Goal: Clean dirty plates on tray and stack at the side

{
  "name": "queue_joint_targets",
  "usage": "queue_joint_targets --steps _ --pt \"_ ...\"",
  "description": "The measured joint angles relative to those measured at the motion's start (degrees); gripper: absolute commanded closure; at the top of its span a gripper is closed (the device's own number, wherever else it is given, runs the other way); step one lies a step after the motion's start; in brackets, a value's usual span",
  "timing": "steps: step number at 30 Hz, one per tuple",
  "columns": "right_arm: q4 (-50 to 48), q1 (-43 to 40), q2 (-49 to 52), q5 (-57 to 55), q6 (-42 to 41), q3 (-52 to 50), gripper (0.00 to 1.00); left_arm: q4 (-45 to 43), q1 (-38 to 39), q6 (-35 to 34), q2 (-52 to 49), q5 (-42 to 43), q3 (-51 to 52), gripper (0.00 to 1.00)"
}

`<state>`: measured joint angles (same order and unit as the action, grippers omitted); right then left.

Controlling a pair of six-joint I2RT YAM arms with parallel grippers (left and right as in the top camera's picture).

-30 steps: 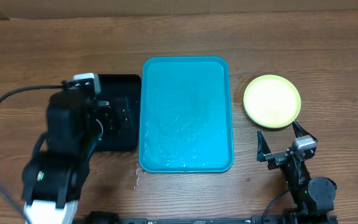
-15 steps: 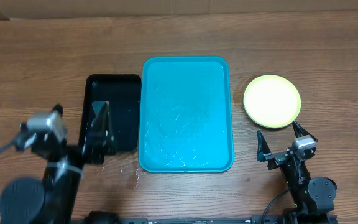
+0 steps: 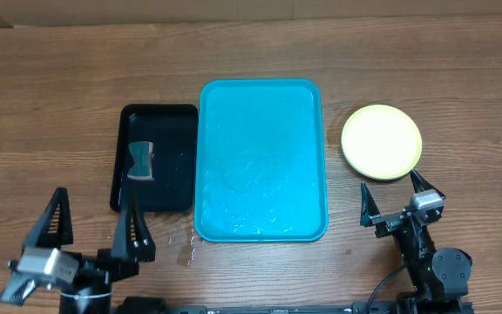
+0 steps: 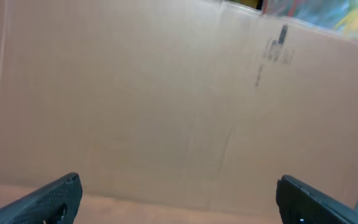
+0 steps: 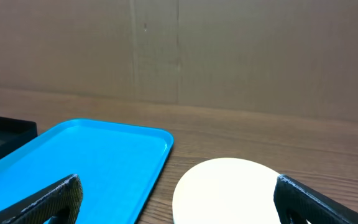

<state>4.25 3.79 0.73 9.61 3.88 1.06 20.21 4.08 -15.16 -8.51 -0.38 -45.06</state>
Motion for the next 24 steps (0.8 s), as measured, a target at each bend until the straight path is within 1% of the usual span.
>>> queue_joint_targets --steps 5,8,15,23,24 --pt "0.0 0.0 0.0 0.0 0.0 0.0 0.00 -9.6 0.0 -0.9 4.9 0.1 6.3 0.00" --pt "0.0 0.0 0.0 0.0 0.0 0.0 0.00 -17.2 0.0 -1.2 7.3 0.9 10.4 0.00" --pt "0.0 0.0 0.0 0.0 0.0 0.0 0.00 -34.4 0.0 -3.4 7.5 2.1 17.5 0.00" --pt "0.0 0.0 0.0 0.0 0.0 0.0 0.00 -59.2 0.0 -6.4 7.5 2.4 28.0 0.00" --pt "0.0 0.0 0.0 0.0 0.0 0.0 0.00 -59.8 0.0 -6.4 7.5 2.4 28.4 0.00"
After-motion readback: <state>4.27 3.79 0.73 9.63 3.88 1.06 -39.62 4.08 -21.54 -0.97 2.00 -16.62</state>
